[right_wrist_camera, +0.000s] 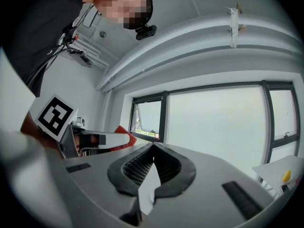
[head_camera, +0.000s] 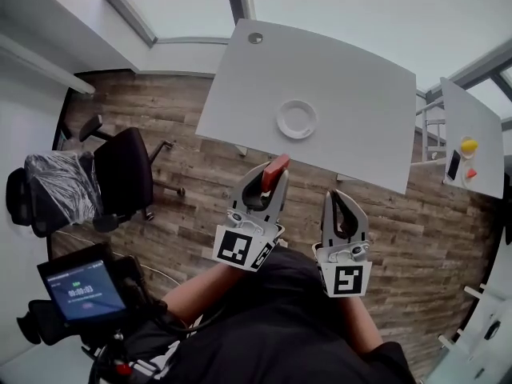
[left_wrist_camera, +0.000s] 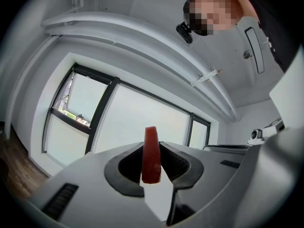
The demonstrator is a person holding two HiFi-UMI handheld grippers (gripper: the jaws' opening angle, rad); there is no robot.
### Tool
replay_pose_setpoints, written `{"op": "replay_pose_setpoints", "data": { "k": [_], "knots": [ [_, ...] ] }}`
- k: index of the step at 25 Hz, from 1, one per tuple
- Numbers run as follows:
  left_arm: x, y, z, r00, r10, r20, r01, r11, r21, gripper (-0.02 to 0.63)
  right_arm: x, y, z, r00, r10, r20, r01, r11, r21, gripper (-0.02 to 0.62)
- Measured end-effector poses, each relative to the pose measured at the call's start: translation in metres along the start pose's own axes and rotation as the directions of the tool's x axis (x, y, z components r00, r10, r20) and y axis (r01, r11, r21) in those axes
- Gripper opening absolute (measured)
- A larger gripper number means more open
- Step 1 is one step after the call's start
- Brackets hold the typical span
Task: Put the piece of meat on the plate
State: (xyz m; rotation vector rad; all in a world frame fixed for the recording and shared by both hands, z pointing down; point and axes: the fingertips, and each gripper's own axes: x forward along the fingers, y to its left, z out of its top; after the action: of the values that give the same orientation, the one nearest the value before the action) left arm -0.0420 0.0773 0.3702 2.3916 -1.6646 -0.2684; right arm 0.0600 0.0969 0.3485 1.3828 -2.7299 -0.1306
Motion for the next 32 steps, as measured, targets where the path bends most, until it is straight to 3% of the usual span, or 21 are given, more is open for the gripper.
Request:
{"op": "replay_pose_setpoints", "data": {
  "k": [8, 14, 21, 24, 28, 32],
  "knots": [
    [0.044, 0.025, 0.002, 0.997, -0.051, -0.051, 0.052, 0.999, 0.017, 0.095, 0.061, -0.029, 0.002, 0.994, -0.067, -0.086, 0.074, 0.994, 0.081, 0.005],
    [0.065, 0.034, 0.007, 0.995, -0.081, -0.049, 0.083, 0.996, 0.031, 0.095, 0.082, -0.038, 0.018, 0.994, -0.11, -0.015, 0.11, 0.992, 0.065, 0.005],
    [0.072, 0.034, 0.006, 0.996, -0.077, -0.046, 0.079, 0.996, 0.044, 0.095, 0.092, -0.044, 0.015, 0.995, -0.099, -0.019, 0.1, 0.992, 0.074, 0.005],
    [0.086, 0.05, 0.012, 0.997, -0.072, -0.032, 0.074, 0.995, 0.06, 0.095, 0.112, -0.044, 0.02, 0.996, -0.094, -0.007, 0.094, 0.993, 0.075, 0.005],
    [0.107, 0.071, 0.018, 0.996, -0.073, -0.043, 0.074, 0.997, 0.01, 0.095, 0.142, -0.055, 0.016, 0.992, -0.129, -0.016, 0.129, 0.991, 0.037, 0.005],
    [0.117, 0.096, 0.021, 0.998, -0.05, -0.044, 0.05, 0.999, 0.013, 0.095, 0.163, -0.065, 0.014, 0.989, -0.147, -0.019, 0.147, 0.989, 0.019, 0.005]
  ]
}}
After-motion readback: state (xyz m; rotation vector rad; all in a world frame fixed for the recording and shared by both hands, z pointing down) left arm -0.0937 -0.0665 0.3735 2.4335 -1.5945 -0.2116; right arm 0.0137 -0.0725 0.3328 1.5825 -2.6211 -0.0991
